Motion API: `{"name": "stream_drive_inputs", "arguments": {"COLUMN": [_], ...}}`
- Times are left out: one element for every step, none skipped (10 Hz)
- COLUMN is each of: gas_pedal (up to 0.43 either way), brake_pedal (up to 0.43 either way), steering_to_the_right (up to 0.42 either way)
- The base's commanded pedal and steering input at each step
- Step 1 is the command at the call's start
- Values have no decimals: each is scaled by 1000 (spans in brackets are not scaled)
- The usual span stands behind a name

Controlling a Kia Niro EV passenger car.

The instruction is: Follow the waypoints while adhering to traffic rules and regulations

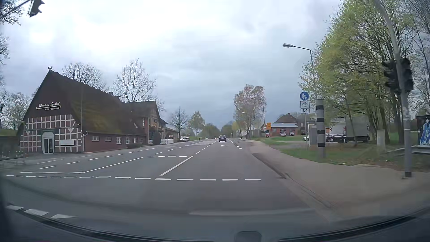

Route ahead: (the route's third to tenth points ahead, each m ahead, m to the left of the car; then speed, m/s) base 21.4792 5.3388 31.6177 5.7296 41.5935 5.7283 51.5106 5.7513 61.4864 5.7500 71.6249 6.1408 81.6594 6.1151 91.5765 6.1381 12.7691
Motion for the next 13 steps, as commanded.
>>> {"name": "stream_drive_inputs", "arguments": {"gas_pedal": [177, 177, 177, 177, 177, 177, 177, 177, 177, 177, 177, 177, 177], "brake_pedal": [6, 0, 0, 6, 6, 0, 0, 6, 0, 0, 6, 0, 0], "steering_to_the_right": [5, 7, 10, 9, 10, 10, 9, 9, 9, 9, 8, 7, 6]}}
